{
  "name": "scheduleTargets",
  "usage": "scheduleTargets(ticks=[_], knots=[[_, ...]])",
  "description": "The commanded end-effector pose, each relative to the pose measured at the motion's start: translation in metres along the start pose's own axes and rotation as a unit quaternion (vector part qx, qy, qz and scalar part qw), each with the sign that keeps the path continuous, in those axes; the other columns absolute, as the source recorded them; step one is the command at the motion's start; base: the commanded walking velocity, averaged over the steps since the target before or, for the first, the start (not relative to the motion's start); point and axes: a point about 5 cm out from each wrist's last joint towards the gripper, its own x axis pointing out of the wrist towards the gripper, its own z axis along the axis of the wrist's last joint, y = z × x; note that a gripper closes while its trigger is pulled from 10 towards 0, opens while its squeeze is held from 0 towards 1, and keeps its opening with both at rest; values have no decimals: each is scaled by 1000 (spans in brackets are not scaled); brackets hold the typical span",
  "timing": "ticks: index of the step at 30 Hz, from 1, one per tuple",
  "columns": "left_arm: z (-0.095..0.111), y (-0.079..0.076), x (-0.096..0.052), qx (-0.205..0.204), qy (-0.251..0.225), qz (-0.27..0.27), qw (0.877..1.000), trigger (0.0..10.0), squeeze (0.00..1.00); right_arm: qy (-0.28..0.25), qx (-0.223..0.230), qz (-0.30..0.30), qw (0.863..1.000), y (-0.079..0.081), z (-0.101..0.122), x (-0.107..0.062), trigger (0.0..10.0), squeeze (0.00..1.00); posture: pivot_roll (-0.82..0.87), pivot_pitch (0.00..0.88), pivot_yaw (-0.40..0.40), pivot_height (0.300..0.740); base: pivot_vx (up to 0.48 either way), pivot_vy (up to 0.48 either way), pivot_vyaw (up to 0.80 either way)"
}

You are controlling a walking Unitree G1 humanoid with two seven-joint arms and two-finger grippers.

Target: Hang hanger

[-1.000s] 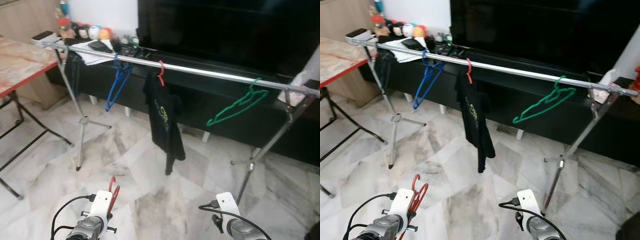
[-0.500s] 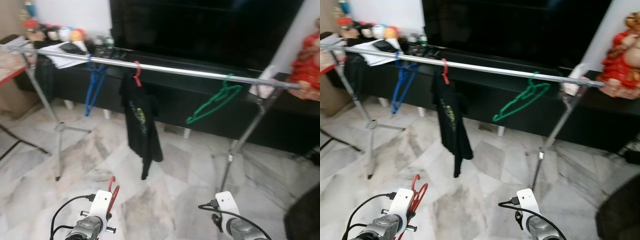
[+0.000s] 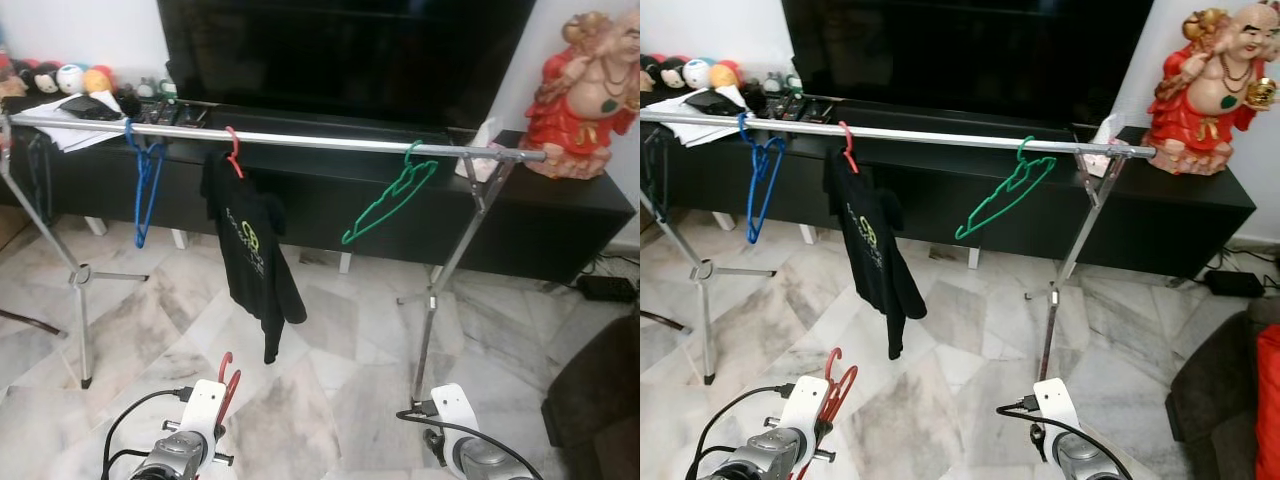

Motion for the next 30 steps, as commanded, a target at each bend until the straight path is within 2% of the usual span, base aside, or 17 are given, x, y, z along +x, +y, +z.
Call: scheduleTargets(ticks=[1,11,30], knots=[[-2,-2,0,5,5,-2,1000,10000,0,7,-4,-4,1000,-3,-3,-1,10000,0,-53,0,-40,740,0,-255,-788],[-2,-2,0,4,4,-1,1000,10000,0,4,0,-4,1000,-3,-3,0,10000,0,-53,0,-40,740,0,0,-786],[-3,0,0,-4,5,21,1000,10000,0,-2,1,0,1000,-3,-2,-1,10000,0,-53,0,-42,740,0,0,0]])
